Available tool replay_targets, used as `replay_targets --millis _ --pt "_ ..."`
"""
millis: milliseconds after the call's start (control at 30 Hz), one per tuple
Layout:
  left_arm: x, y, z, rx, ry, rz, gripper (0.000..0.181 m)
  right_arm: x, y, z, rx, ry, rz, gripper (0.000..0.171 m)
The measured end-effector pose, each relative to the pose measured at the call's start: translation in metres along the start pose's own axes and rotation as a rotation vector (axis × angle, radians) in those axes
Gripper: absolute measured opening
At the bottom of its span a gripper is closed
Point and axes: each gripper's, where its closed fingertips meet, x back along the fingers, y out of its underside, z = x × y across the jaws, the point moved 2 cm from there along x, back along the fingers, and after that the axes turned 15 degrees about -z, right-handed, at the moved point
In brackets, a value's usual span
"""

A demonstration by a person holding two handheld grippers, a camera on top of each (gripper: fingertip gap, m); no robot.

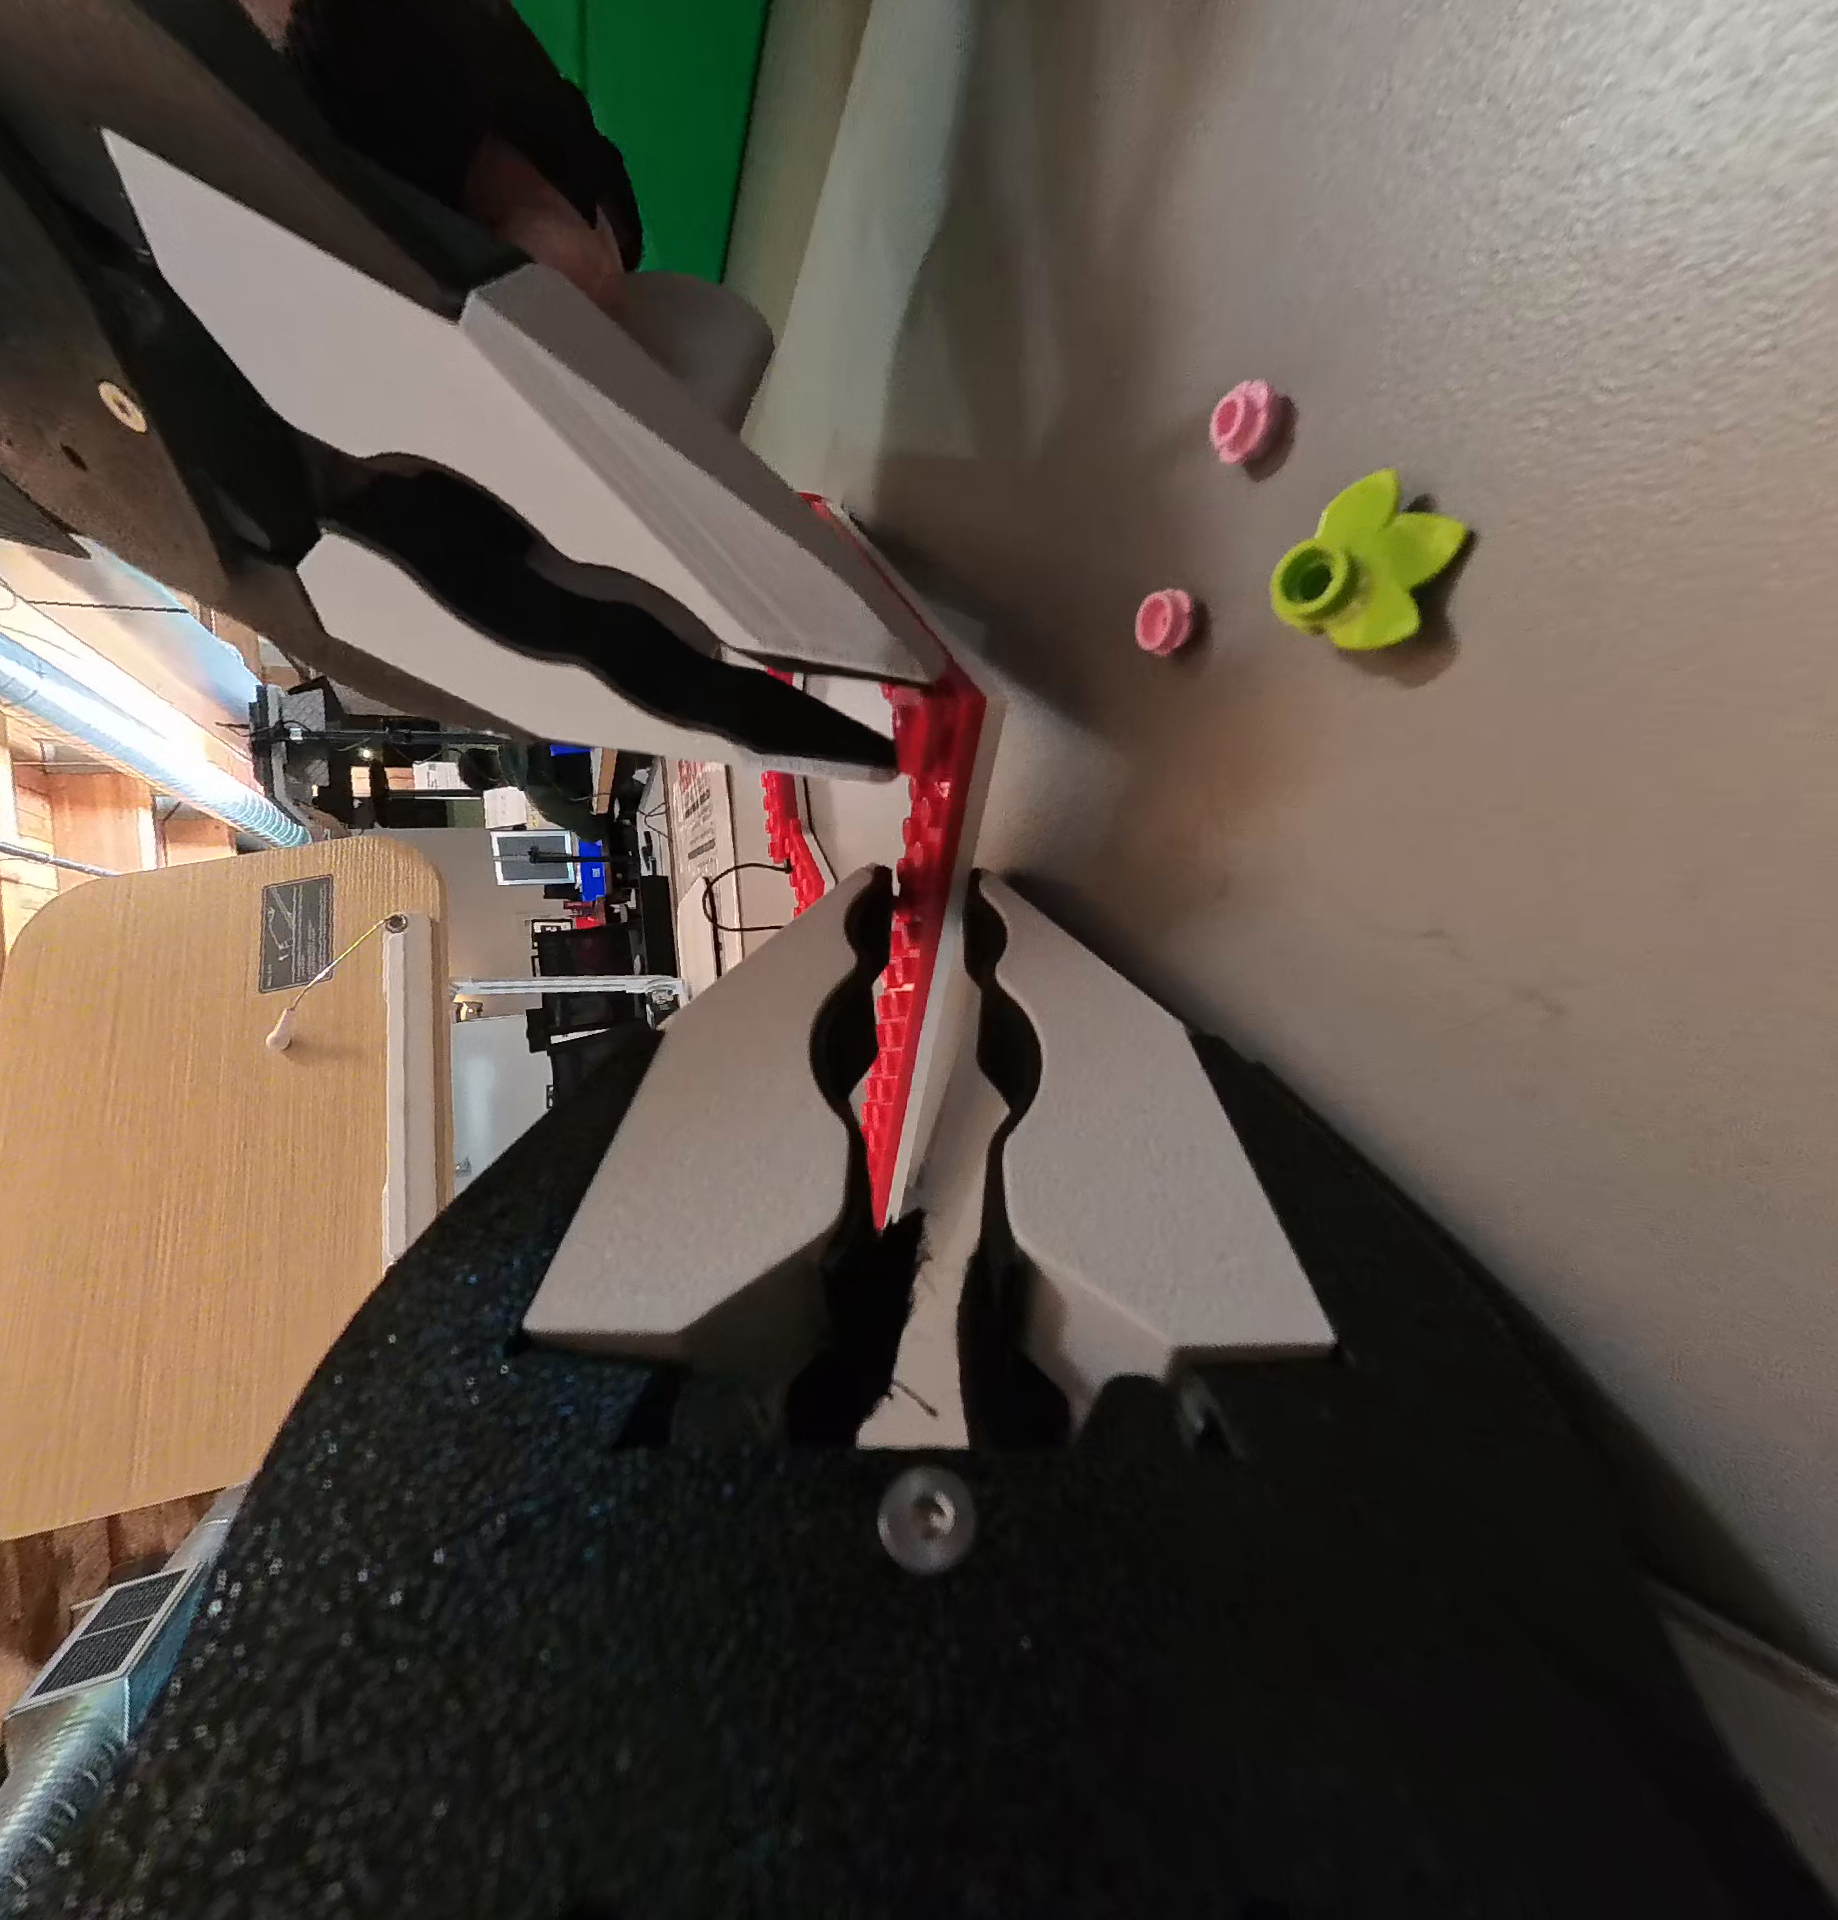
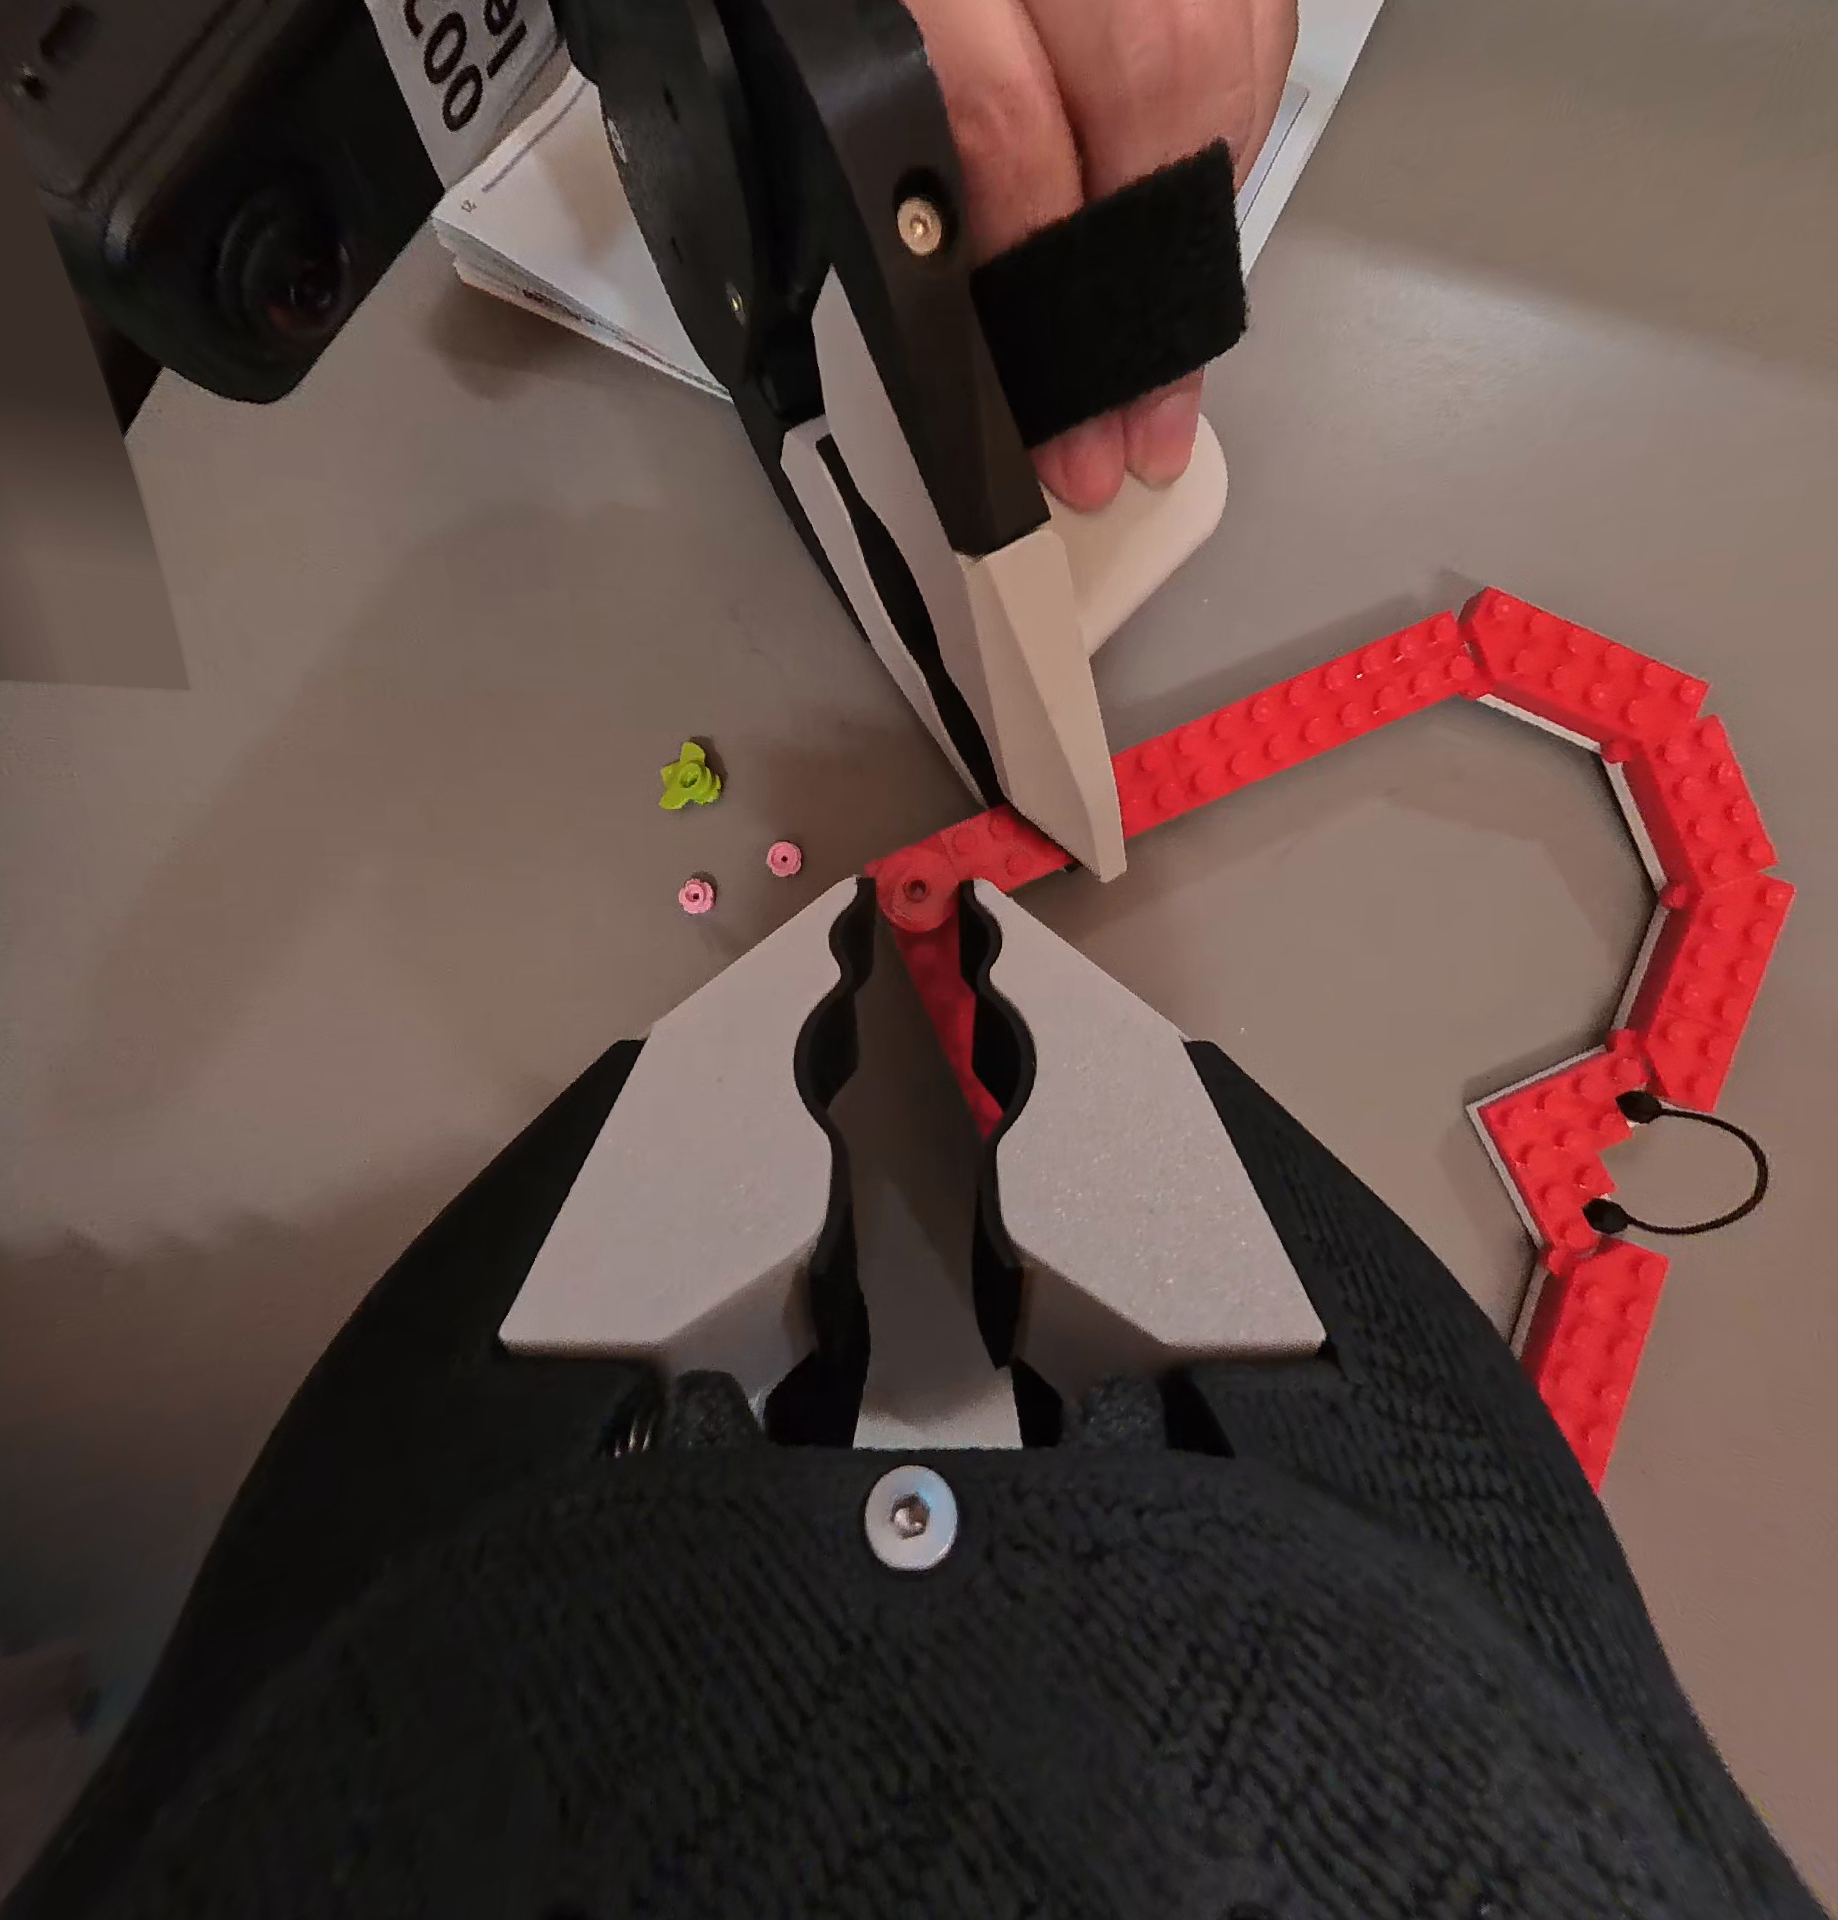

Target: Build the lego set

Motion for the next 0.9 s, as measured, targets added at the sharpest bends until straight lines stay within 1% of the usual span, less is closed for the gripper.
replay_targets --millis 300,400,500,600,700,800,867,900 --pt "0.0 0.0 0.0 -0.002 -0.001 0.0 0.011 -0.002 -0.001 -0.001 0.009 0.0 -0.005 0.017" --pt "0.0 0.0 0.0 0.0 0.001 0.001 0.011 0.0 -0.001 0.0 0.005 0.009 0.003 0.023" --pt "0.0 0.001 0.0 0.006 0.002 0.001 0.011 0.005 -0.002 -0.002 -0.021 0.055 0.014 0.031" --pt "0.0 0.001 -0.003 0.027 -0.003 0.005 0.011 0.006 -0.006 -0.008 -0.026 0.192 0.033 0.044" --pt "0.001 0.002 -0.007 0.068 -0.005 0.01 0.01 0.004 -0.007 -0.011 0.008 0.442 0.031 0.053" --pt "0.002 0.003 -0.01 0.085 -0.012 0.012 0.01 0.01 -0.011 -0.014 0.02 0.695 0.057 0.05" --pt "0.001 0.003 -0.009 0.08 -0.013 0.01 0.01 0.015 -0.019 -0.018 -0.025 0.778 0.117 0.043" --pt "0.001 0.003 -0.009 0.076 -0.014 0.009 0.01 0.019 -0.02 -0.017 -0.098 0.793 0.16 0.04"
